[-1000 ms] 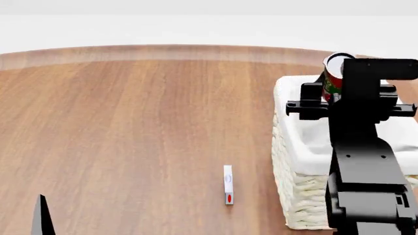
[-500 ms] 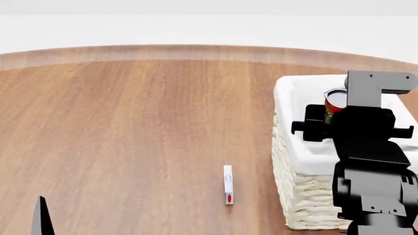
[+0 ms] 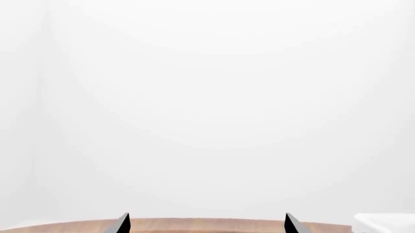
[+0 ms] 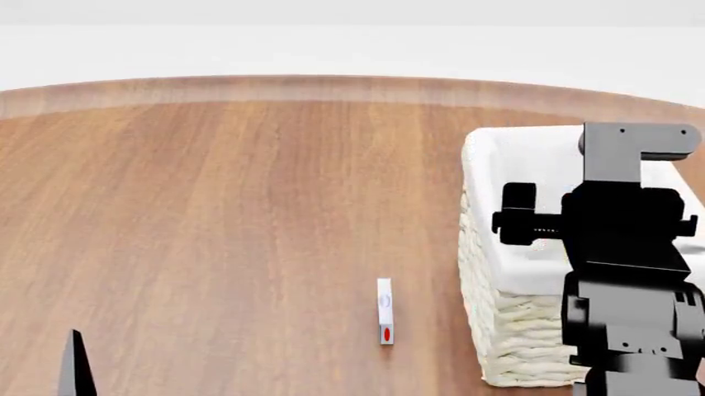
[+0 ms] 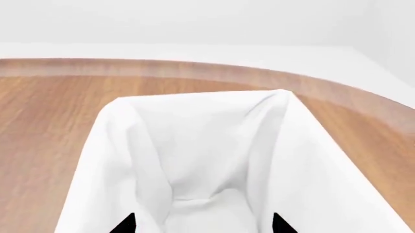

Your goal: Pick up the tomato sauce, and put it in the basket.

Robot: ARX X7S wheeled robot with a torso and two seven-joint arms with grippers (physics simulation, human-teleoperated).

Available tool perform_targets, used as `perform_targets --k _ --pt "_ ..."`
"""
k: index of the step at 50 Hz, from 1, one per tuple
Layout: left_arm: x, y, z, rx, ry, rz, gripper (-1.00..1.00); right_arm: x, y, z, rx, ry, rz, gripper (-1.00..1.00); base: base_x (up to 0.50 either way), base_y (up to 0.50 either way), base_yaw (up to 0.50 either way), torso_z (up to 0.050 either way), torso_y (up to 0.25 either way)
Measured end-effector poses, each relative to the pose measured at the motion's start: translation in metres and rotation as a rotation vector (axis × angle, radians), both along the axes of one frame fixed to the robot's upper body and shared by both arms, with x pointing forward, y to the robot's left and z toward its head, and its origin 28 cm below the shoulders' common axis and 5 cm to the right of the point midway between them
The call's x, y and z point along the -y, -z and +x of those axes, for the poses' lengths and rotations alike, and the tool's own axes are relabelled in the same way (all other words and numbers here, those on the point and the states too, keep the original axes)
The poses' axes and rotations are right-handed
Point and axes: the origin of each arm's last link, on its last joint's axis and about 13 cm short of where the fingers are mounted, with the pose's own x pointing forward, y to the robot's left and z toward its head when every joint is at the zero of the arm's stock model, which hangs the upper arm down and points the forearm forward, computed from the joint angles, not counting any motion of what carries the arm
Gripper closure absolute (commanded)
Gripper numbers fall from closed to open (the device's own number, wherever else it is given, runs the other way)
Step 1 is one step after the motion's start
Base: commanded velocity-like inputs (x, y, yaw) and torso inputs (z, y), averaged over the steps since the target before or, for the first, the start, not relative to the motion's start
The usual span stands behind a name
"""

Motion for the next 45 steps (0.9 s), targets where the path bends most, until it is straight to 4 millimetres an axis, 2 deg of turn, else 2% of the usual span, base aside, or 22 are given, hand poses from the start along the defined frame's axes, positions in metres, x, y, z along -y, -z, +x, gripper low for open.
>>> perform_targets --k 18,31,37,45 --pt "0.001 0.0 0.001 -0.003 0.001 0.004 -1.0 0.001 0.0 0.0 0.016 0.005 -0.009 -1.0 0.0 0.0 0.0 0.0 0.0" --pt "0.002 0.001 0.001 -0.005 0.009 0.006 -1.0 -0.008 -0.015 0.003 0.231 -0.011 -0.149 -1.0 0.0 0.0 0.0 0.0 0.0" --pt "0.003 0.002 0.001 -0.007 0.014 0.008 -1.0 -0.019 -0.021 -0.011 0.386 -0.02 -0.246 -1.0 0.0 0.0 0.0 0.0 0.0" --pt "0.005 0.002 0.001 -0.011 0.024 0.016 -1.0 -0.044 -0.013 -0.052 0.591 -0.042 -0.35 -1.0 0.0 0.0 0.0 0.0 0.0"
